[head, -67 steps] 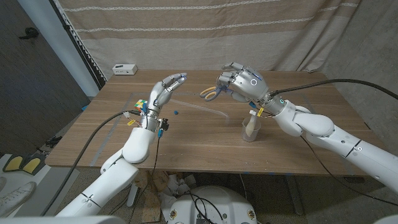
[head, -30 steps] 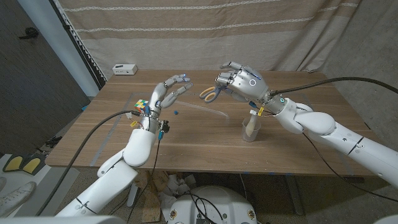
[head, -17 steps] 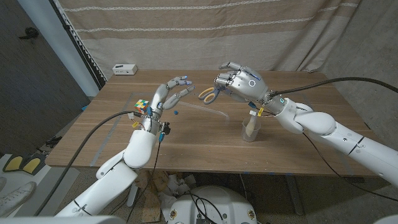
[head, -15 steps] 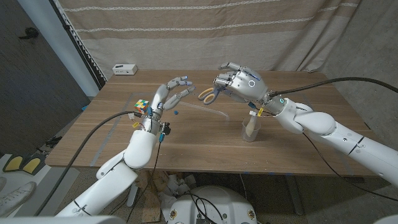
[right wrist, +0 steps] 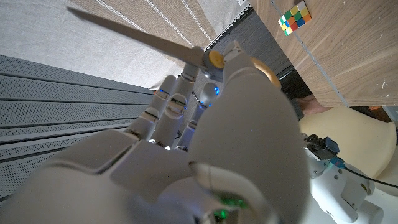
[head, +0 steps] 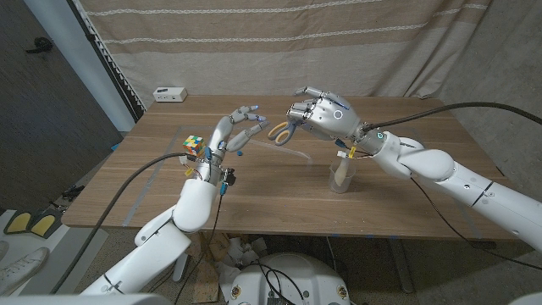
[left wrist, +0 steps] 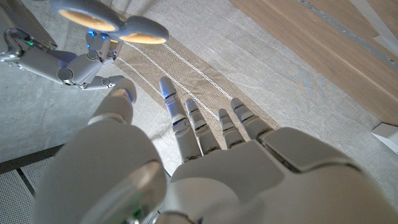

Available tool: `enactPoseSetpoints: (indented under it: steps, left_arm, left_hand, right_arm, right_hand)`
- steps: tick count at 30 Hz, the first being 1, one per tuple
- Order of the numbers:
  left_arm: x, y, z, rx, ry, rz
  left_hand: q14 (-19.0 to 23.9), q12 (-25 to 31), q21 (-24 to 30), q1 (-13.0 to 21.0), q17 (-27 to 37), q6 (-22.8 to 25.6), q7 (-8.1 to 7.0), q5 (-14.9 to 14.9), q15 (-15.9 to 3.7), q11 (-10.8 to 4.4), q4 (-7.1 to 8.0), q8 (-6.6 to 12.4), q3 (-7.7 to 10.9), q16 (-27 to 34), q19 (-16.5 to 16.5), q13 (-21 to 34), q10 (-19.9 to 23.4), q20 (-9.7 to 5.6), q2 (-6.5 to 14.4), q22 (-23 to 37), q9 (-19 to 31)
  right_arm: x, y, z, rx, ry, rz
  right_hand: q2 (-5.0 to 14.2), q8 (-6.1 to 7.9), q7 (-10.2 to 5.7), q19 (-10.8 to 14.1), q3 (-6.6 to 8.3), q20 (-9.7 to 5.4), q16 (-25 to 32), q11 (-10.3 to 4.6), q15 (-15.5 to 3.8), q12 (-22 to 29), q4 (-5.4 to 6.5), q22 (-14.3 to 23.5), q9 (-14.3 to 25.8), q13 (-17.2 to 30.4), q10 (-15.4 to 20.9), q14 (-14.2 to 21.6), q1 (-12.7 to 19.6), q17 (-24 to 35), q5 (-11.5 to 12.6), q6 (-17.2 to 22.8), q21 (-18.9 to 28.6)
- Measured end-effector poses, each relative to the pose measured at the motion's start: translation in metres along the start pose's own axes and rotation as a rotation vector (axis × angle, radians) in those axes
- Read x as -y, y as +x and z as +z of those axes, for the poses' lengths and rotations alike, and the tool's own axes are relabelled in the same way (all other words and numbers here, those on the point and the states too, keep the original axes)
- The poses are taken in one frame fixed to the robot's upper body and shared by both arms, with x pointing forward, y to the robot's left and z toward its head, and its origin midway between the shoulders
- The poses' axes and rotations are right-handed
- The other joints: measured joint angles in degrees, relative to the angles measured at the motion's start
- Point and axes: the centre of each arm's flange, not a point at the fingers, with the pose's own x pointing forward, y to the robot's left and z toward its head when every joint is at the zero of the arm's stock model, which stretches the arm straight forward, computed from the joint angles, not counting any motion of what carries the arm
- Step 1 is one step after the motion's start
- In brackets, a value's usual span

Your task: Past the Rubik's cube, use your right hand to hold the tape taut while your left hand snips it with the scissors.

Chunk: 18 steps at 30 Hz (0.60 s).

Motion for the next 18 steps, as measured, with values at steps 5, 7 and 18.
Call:
enactPoseSetpoints:
  steps: [5,7,18]
  left_arm:
    - [0.001,-0.0011,0.0001,-0.003,-0.001,0.008]
    - [0.0014,-0.0016,0.0,-0.005,-0.002,0.01]
    - [0.0028,-0.0024,-0.0019,-0.018,-0.019,0.012]
  left_hand:
    - [0.0,0.0,0.0,0.28,0.0,0.99,0.39,0.0,0.0,-0.22,0.0,0.33,0.0,0.28,0.0,0.0,0.22,0.0,-0.28,0.14,0.0]
    - [0.0,0.0,0.0,0.28,0.0,1.19,0.59,0.0,0.0,-0.01,0.0,0.46,0.0,0.28,0.0,0.0,0.61,0.0,-0.28,0.14,0.0]
    - [0.0,0.0,0.0,0.58,0.0,1.49,0.89,-0.33,0.0,0.0,0.0,0.48,0.0,0.28,0.0,-0.01,0.61,0.0,-0.58,0.14,0.28]
  right_arm:
    - [-0.0003,0.0021,0.0001,0.012,-0.005,0.001]
    - [-0.0002,0.0028,0.0,0.015,-0.007,0.0]
    - [-0.0002,0.0065,0.0007,0.026,-0.013,0.003]
  right_hand:
    - [0.0,0.21,0.09,0.0,0.0,0.0,-0.33,0.0,0.0,0.0,0.0,0.0,0.0,0.0,0.0,0.0,0.0,0.04,-0.04,-0.09,0.25]
    - [0.0,0.23,0.09,-0.03,0.0,0.0,-0.55,0.0,0.0,0.0,0.0,0.0,0.01,0.0,0.0,0.0,0.0,0.04,-0.05,-0.09,0.64]
    - [0.0,0.57,-0.2,-0.62,0.0,-0.01,-0.83,0.0,0.1,0.41,0.0,0.01,0.08,0.01,0.0,0.11,0.0,0.31,-0.21,-0.4,1.13]
